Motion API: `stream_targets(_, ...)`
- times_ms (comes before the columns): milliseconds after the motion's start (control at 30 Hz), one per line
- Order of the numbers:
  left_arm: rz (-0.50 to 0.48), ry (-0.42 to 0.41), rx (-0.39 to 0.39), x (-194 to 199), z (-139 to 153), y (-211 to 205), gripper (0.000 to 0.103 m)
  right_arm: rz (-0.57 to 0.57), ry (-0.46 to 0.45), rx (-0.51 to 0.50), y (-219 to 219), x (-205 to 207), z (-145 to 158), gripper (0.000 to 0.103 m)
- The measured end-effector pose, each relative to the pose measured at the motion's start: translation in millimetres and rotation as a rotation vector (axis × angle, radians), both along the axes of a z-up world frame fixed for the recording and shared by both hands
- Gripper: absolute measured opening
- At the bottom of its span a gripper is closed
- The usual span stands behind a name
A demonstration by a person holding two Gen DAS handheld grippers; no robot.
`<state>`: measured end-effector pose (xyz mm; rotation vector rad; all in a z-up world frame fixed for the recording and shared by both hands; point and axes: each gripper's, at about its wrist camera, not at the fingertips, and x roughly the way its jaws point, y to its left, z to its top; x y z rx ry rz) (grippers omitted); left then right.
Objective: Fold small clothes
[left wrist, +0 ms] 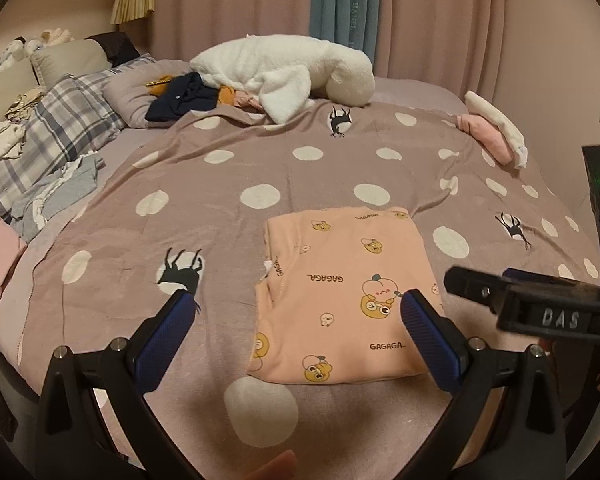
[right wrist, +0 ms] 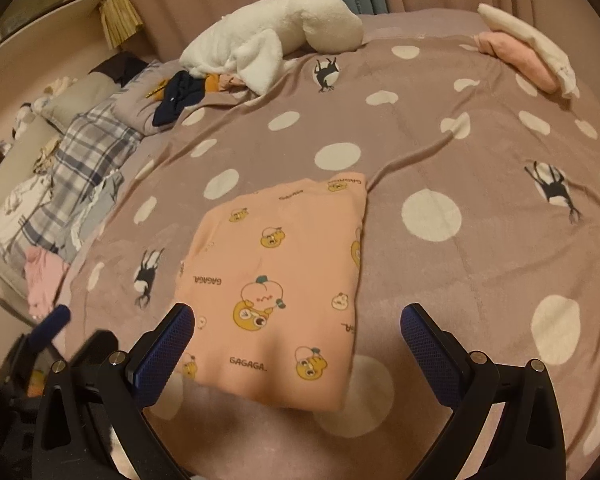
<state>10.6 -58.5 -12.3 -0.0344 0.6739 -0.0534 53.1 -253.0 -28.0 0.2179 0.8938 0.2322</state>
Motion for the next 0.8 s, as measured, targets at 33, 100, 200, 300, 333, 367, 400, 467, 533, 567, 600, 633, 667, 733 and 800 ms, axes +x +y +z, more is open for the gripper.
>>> stream_targets(33, 0.010, 0.001, 0.004, -0.5, 0.4, 0.6, 0.103, 0.003, -0.007, -0.006, 1.4, -2.8, 0.4, 0.102)
stream_targets(100, 0.018, -0.009, 0.007, -2.1, 2.5, 1.3, 0.103, -0.006, -0.027, -0.014, 1.9, -8.0, 2.4, 0.102)
stream_targets(200, 0.008, -0.026, -0.015, -4.1, 6.5, 0.8, 0.103, -0.012, -0.049, -0.067, 4.8, -13.0, 5.6, 0.102)
stream_targets(300, 0.005, -0.036, -0.029, -2.8, 9.7, -0.1, 0.103, -0.023, -0.076, -0.091, 4.9, -19.4, 8.1, 0.102)
stream_targets(333, 0.008, -0.037, -0.028, -3.2, 10.1, -0.2, 0.103, -0.024, -0.081, -0.068, 2.7, -21.3, 8.4, 0.102)
stream_targets(367, 0.014, -0.042, -0.035, -3.2, 11.1, 0.5, 0.103, -0.028, -0.089, -0.041, 0.2, -23.1, 8.2, 0.102)
stream_targets(400, 0.018, -0.044, -0.037, -3.3, 11.8, 0.8, 0.103, -0.035, -0.094, -0.016, -3.0, -24.3, 7.0, 0.102)
stream_targets(467, 0.017, -0.047, -0.032, -2.7, 12.2, 0.0, 0.103, -0.045, -0.083, -0.009, -4.1, -22.5, 5.1, 0.102)
stream_targets(533, 0.018, -0.052, -0.022, -2.2, 12.9, -1.1, 0.103, -0.047, -0.088, -0.040, -2.1, -22.9, 4.9, 0.102)
stream_targets(567, 0.019, -0.057, -0.017, -1.7, 13.2, -1.6, 0.103, -0.050, -0.090, -0.054, -2.1, -23.2, 4.4, 0.102)
stream_targets(600, 0.020, -0.062, -0.015, -1.0, 13.3, -1.9, 0.103, -0.056, -0.087, -0.066, -2.4, -23.5, 3.7, 0.102)
stream_targets(633, 0.016, -0.064, -0.015, -0.2, 13.2, -1.5, 0.103, -0.060, -0.085, -0.068, -2.6, -24.4, 3.2, 0.102)
stream_targets(667, 0.004, -0.069, -0.013, 1.1, 12.8, -2.2, 0.103, -0.064, -0.083, -0.066, -3.4, -24.1, 2.4, 0.102)
stream_targets(733, -0.012, -0.078, -0.001, 3.9, 11.5, -3.6, 0.103, -0.071, -0.073, -0.063, -4.6, -23.1, 0.0, 0.102)
stream_targets(800, -0.015, -0.095, 0.022, 7.5, 8.2, -6.6, 0.103, -0.083, -0.061, -0.080, -4.1, -21.8, -3.1, 0.102)
